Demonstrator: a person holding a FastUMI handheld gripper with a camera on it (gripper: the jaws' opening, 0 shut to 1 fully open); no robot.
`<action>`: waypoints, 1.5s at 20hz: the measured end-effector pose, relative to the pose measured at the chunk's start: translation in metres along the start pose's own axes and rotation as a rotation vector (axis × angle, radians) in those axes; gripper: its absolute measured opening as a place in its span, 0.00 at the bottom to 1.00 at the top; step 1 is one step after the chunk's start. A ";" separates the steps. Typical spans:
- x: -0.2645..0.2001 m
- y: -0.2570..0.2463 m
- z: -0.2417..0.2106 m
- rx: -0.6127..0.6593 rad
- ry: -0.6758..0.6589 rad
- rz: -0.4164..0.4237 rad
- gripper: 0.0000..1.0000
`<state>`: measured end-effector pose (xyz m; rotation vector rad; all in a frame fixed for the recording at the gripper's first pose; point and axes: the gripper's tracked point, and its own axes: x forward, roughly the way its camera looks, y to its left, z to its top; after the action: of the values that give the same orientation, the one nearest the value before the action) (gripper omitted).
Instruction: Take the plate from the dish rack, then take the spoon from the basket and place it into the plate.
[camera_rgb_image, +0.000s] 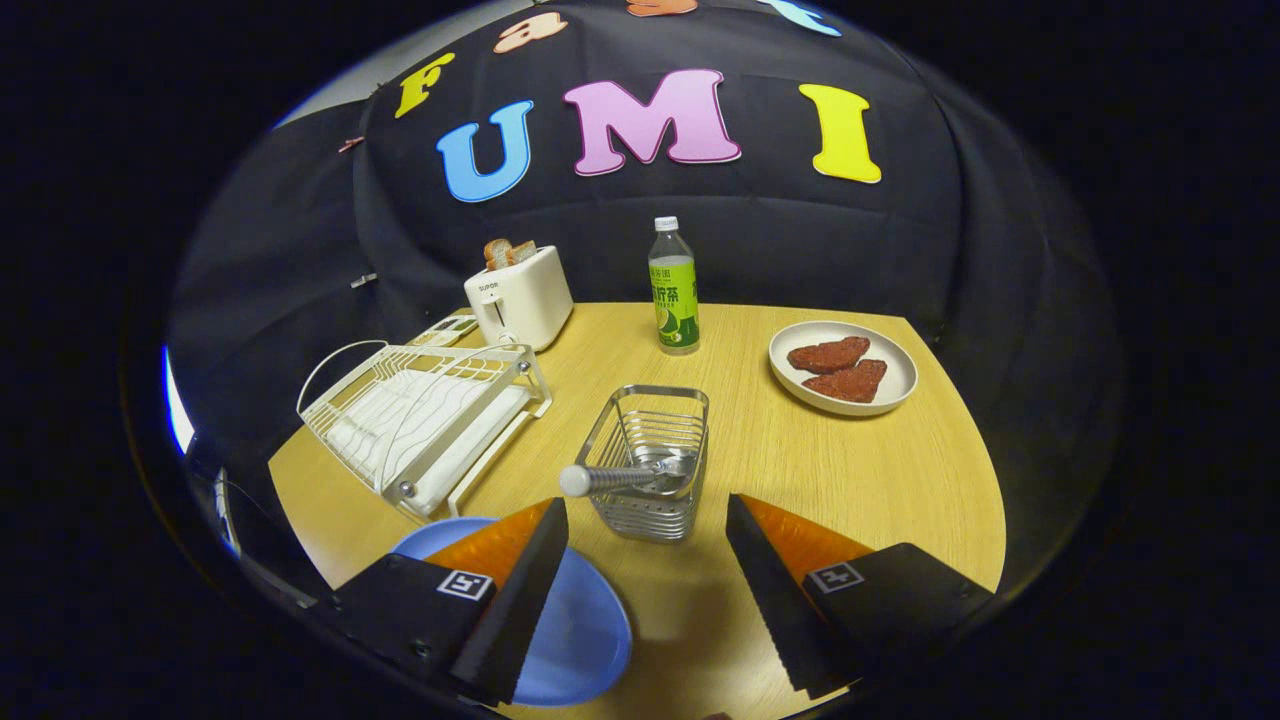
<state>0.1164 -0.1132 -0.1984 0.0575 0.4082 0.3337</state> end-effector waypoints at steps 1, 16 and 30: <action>0.004 0.002 0.002 -0.010 -0.013 -0.002 0.93; 0.027 0.018 0.020 -0.068 -0.140 -0.028 0.82; 0.050 0.012 0.030 -0.095 -0.152 -0.109 0.31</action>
<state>0.1684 -0.0850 -0.1883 -0.0320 0.2434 0.2395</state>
